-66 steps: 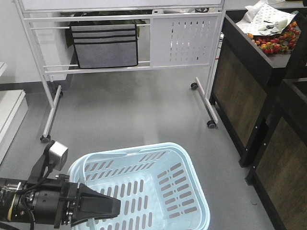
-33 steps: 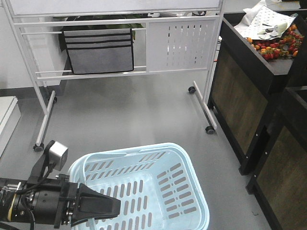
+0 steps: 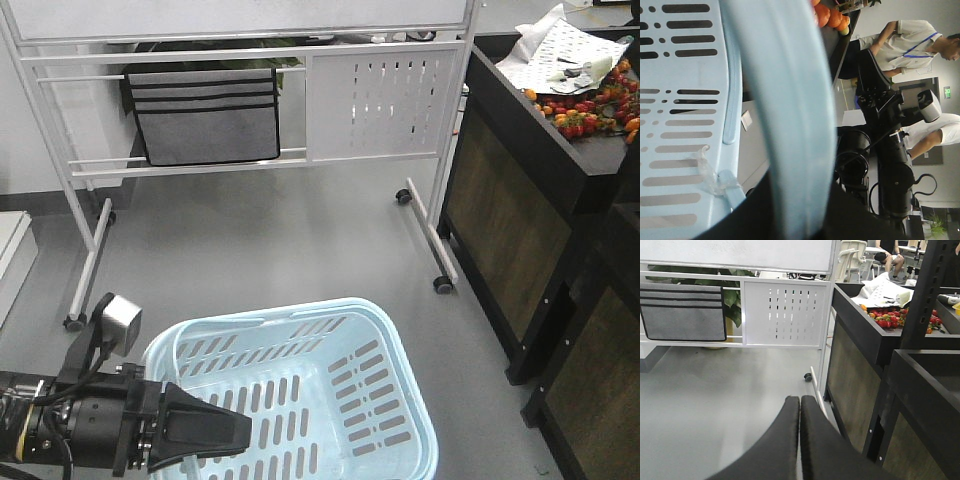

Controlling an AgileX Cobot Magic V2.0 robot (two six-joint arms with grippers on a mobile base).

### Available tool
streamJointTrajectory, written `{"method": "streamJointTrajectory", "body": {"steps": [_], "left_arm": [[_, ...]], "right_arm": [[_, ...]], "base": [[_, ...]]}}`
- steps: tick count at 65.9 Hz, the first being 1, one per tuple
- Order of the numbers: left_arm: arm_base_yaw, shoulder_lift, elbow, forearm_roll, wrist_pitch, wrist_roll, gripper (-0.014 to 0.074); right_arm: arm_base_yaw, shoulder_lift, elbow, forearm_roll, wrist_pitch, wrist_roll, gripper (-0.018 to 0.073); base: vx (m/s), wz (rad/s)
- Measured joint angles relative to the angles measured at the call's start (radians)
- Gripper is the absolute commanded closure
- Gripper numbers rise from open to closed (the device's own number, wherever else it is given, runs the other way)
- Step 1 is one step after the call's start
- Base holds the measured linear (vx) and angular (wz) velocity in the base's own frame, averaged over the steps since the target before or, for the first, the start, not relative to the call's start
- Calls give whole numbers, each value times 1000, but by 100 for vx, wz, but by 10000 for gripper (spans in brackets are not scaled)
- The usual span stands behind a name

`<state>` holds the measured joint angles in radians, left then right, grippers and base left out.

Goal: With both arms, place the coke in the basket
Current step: 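Drive toward the dark counter while holding the basket in the left gripper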

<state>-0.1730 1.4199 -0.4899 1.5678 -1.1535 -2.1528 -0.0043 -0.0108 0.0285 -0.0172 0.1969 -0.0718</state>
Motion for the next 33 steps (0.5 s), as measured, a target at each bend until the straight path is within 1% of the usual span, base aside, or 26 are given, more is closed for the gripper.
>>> {"method": "streamJointTrajectory", "body": {"steps": [33], "left_arm": [[0, 0, 0, 0, 0, 0, 603]], "right_arm": [[0, 0, 0, 0, 0, 0, 561]], "base": [[14, 2]]}}
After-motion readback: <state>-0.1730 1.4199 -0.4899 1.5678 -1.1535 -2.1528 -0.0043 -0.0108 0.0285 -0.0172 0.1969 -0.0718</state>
